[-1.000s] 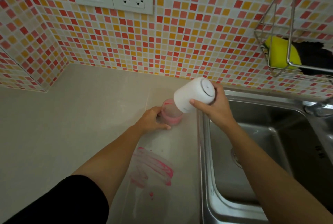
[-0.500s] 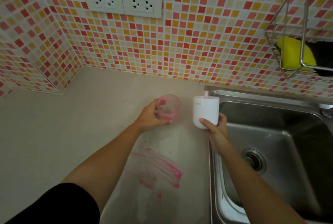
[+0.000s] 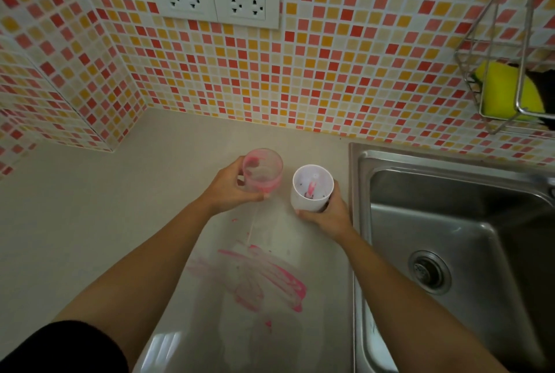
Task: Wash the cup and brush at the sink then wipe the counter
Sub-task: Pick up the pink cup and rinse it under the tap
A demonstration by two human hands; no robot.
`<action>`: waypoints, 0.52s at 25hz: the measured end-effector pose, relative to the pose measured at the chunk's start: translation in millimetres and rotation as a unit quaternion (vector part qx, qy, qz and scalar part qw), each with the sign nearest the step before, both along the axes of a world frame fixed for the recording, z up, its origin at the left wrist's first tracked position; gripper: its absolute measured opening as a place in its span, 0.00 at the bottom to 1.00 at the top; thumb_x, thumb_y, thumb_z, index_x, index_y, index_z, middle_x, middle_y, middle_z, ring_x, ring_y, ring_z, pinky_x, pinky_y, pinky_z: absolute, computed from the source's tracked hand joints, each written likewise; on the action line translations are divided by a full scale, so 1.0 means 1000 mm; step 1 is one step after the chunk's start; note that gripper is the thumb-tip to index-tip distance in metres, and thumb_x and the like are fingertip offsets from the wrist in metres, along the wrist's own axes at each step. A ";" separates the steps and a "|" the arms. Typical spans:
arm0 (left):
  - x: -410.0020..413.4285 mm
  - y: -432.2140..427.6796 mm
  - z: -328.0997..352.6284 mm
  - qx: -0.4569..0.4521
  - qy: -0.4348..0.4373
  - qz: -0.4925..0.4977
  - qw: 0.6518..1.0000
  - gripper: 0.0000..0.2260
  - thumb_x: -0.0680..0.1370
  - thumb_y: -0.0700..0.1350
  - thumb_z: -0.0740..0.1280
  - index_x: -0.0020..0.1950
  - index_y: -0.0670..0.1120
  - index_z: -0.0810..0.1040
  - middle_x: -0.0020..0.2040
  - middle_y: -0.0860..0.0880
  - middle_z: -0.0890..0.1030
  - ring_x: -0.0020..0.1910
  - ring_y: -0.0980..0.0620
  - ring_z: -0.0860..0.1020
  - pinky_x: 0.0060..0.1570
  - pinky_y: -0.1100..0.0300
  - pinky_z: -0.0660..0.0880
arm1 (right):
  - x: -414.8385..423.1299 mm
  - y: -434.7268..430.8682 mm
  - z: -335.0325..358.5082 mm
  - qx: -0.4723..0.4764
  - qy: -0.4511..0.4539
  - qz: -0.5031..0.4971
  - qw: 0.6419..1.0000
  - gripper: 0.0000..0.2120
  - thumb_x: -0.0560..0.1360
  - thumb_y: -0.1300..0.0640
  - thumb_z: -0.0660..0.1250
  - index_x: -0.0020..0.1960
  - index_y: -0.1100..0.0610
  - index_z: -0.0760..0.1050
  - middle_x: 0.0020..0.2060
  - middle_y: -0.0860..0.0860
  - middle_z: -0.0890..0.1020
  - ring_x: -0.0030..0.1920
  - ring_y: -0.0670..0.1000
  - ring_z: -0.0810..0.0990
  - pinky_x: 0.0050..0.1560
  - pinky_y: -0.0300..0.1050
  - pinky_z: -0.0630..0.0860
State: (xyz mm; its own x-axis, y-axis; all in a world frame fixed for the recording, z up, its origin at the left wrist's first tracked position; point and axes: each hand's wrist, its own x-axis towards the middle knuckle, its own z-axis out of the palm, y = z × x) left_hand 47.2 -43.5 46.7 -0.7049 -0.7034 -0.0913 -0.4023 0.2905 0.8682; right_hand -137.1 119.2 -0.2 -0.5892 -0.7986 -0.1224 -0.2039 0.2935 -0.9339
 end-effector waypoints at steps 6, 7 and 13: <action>-0.009 0.037 0.042 -0.041 0.057 0.018 0.997 0.34 0.63 0.49 0.79 0.65 0.53 0.68 0.58 0.55 0.74 0.57 0.55 0.74 0.51 0.63 0.74 | -0.020 0.012 0.000 0.111 0.055 0.051 0.991 0.55 0.56 0.64 0.79 0.75 0.55 0.50 0.73 0.54 0.62 0.71 0.55 0.62 0.69 0.48 0.64; -0.014 0.048 0.055 -0.046 0.082 0.022 0.995 0.35 0.62 0.50 0.79 0.65 0.54 0.67 0.59 0.55 0.74 0.58 0.56 0.74 0.51 0.63 0.74 | -0.027 0.022 0.002 0.118 0.082 0.042 0.989 0.51 0.60 0.65 0.75 0.75 0.57 0.51 0.73 0.56 0.61 0.72 0.55 0.61 0.69 0.45 0.62; -0.077 0.128 0.110 -0.067 0.162 -0.053 0.983 0.36 0.62 0.47 0.78 0.64 0.58 0.64 0.62 0.55 0.73 0.62 0.57 0.73 0.55 0.65 0.75 | -0.092 0.122 0.009 0.086 0.220 -0.016 0.972 0.27 0.78 0.57 0.62 0.73 0.62 0.57 0.72 0.59 0.63 0.72 0.58 0.61 0.71 0.47 0.56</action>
State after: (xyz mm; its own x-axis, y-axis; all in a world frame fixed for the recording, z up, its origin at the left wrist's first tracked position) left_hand -30.0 84.9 156.5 -0.7519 -0.6149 0.2377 -0.0725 0.4355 0.8973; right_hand -229.0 241.1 8.8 -0.6392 -0.7689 0.0167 -0.5604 0.4508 -0.6948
